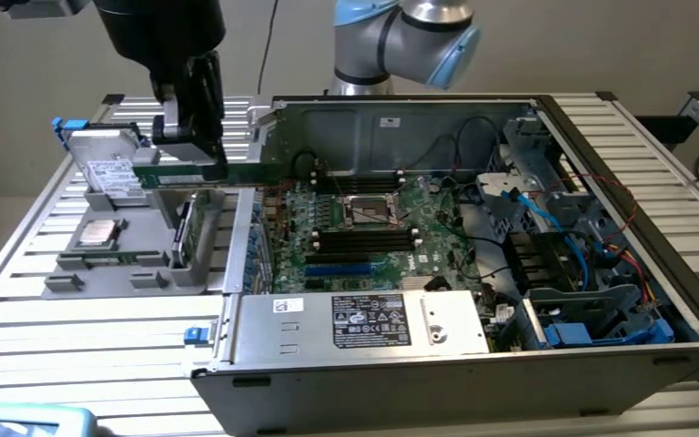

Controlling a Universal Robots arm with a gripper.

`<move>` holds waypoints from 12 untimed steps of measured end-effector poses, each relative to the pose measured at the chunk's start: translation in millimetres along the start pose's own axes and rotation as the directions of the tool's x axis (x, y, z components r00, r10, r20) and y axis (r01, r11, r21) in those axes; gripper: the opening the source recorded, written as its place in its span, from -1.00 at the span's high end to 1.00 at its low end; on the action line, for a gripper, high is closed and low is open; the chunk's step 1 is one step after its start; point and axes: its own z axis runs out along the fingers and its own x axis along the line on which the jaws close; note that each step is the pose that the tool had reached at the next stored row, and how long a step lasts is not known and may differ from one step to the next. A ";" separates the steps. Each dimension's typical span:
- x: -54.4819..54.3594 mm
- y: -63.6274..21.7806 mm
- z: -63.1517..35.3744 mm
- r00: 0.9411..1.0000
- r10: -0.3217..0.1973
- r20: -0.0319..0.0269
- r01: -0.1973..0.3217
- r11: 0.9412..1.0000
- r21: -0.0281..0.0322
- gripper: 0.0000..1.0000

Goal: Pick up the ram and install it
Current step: 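Pick up the ram and move it above insertion slot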

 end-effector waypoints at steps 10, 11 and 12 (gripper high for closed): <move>2.1 -45.5 1.6 1.000 -0.006 0.004 0.006 1.000 0.000 0.73; 2.5 -50.0 1.8 1.000 -0.006 0.004 0.006 1.000 0.000 0.73; 2.9 -54.8 1.9 1.000 -0.006 0.004 0.006 1.000 0.000 0.73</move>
